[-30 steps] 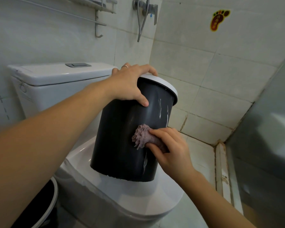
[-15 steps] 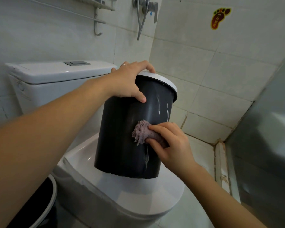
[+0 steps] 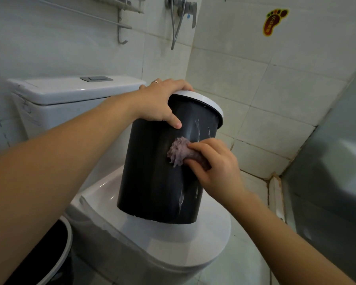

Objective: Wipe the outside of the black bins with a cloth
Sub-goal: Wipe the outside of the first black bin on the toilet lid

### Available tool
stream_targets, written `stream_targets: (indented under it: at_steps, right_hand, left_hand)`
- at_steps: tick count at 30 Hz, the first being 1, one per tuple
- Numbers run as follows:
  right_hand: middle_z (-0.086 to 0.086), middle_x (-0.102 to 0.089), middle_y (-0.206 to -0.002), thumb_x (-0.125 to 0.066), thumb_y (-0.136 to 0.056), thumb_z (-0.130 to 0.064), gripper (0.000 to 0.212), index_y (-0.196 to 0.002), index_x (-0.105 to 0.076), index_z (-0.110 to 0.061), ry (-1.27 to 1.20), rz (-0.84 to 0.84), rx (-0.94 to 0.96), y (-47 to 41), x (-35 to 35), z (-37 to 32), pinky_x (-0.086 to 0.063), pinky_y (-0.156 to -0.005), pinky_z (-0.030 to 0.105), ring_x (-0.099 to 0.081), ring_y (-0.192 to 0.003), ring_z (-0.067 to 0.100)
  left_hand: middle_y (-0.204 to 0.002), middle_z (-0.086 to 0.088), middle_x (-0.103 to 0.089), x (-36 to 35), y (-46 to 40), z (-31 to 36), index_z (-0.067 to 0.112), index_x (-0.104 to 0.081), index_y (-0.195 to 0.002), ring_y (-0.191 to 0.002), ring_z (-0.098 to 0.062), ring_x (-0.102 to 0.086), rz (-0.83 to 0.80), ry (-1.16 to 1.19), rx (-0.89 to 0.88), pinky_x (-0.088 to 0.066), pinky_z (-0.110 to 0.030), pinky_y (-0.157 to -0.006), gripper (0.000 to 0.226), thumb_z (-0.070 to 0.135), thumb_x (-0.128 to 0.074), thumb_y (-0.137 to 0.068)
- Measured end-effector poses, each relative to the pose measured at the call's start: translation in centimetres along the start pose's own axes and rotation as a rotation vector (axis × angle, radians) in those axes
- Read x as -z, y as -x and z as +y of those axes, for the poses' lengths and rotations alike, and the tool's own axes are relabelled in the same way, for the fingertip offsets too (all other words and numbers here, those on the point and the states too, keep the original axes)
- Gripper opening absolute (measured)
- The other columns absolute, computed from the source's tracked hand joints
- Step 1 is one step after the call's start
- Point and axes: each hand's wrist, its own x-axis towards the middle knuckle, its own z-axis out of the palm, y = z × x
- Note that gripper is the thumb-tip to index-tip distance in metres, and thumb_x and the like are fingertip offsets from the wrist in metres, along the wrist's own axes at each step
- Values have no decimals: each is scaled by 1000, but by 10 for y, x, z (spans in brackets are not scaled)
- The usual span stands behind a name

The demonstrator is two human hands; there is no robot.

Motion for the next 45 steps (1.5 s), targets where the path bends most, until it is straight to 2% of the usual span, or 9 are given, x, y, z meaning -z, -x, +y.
stream_targets:
  at_steps: [5,10,16,22,25,28,32,40,45]
  right_hand:
    - [9,-64,-96,-72,-87,-17,22,-104,-70,-4,-94,-86,128,40,-7,-11,-51,-72,37,-59,-82,27]
    - [8,-65,-96,-71,-88,-17,21,-105,-71,-5,-102,-182,219,58,-6,-15,-52,-71,32,-58,-81,23]
    - [9,-66,-97,-77,-85,-16,25,-105,-71,-3,-59,-30,-1,32,-4,-8,-52,-80,31,-62,-87,25]
    - [8,-64,-94,-72,-89,-19,20,-103,-70,-5,-125,-174,178,71,-8,-17,-51,-71,32,-58,-81,24]
    - [8,-65,-95,-70,-91,-21,20,-104,-72,-6,-116,-213,227,73,-6,-15,-51,-70,30,-58,-80,22]
    - [10,-66,-94,-72,-88,-16,21,-104,-71,-3,-79,-123,158,54,-4,-7,-52,-73,34,-60,-81,27]
    - [9,-67,-95,-78,-83,-17,25,-103,-71,-4,-52,-7,24,38,-5,-4,-51,-79,26,-62,-85,23]
    - [5,-63,-94,-76,-84,-18,20,-100,-71,-8,-162,-231,170,79,-11,-19,-51,-68,28,-58,-80,19]
    - [5,-64,-93,-73,-85,-18,20,-101,-70,-7,-186,-143,50,60,-5,-13,-52,-73,29,-60,-83,21]
  left_hand:
    - [-116,18,-42,0,0,-2,45,-44,-133,-128,-20,-35,2,-14,-8,-28,-53,-110,80,31,-87,-67]
    - [-100,26,-41,1,3,-3,48,-43,-132,-115,-12,-31,-15,30,-9,-29,-50,-109,78,30,-86,-69]
    - [-118,17,-42,1,3,-2,45,-44,-133,-129,-21,-35,-3,-10,-15,-28,-52,-111,80,31,-87,-68]
    - [-99,26,-39,3,5,-4,46,-44,-132,-117,-15,-34,-6,40,5,-30,-48,-109,77,29,-86,-69]
    - [-106,22,-43,2,4,-5,46,-44,-131,-118,-15,-34,-8,38,-1,-30,-50,-110,77,29,-86,-69]
    - [-116,16,-43,2,3,-6,45,-45,-131,-126,-20,-36,1,31,-7,-30,-52,-110,78,29,-87,-68]
    - [-118,16,-43,2,2,-8,43,-45,-132,-128,-22,-36,-2,34,-10,-31,-53,-110,80,28,-88,-66]
    - [-113,17,-44,2,2,-8,52,-44,-120,-125,-19,-38,-13,84,-12,-32,-52,-110,74,26,-87,-67]
    - [-101,27,-42,3,3,-5,49,-45,-127,-120,-16,-37,-16,75,3,-31,-53,-110,77,25,-87,-67]
